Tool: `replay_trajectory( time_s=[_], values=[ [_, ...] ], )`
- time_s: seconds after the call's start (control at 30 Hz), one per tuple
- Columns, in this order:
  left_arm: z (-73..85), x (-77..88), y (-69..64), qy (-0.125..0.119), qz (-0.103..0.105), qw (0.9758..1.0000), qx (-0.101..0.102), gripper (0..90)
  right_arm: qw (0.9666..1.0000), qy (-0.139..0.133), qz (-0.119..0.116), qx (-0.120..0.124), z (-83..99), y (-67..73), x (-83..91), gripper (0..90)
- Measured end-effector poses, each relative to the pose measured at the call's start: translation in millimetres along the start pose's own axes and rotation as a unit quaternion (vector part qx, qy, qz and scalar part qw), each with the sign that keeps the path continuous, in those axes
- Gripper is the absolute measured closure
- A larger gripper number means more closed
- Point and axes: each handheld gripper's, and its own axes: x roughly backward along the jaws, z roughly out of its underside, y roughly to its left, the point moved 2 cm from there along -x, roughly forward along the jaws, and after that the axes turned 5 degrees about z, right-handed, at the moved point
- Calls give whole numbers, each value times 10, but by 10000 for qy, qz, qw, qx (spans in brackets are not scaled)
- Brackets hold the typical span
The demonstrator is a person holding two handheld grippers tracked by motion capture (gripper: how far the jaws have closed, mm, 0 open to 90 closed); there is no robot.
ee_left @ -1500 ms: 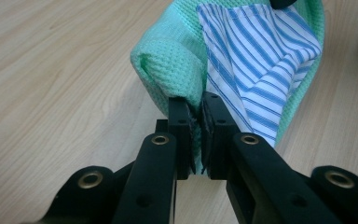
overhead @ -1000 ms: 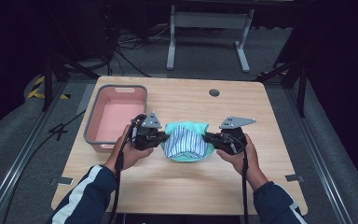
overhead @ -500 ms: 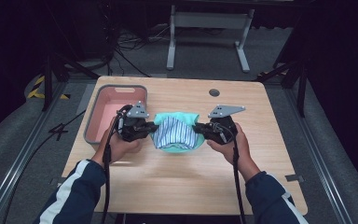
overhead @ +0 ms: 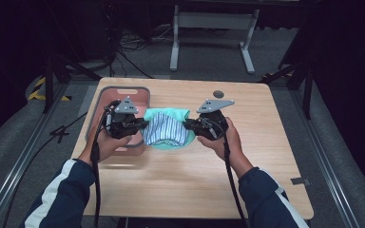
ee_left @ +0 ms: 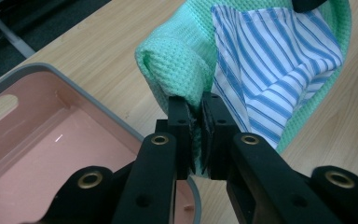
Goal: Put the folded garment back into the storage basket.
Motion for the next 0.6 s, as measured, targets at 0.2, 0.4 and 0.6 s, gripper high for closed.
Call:
replay_trajectory(
  time_s=[0.2,0.4,0.6],
  values=[
    [32,114,68,-5,-110,9999,43,835,10000,-37,-59,45,-99,59,-73,850],
    [66,281,157,-3,-248,9997,59,836,9998,-85,-129,120,-253,139,-188,850],
    [139,375,237,3,-368,9992,173,836,9996,-91,-212,148,-356,211,-311,850]
  ],
)
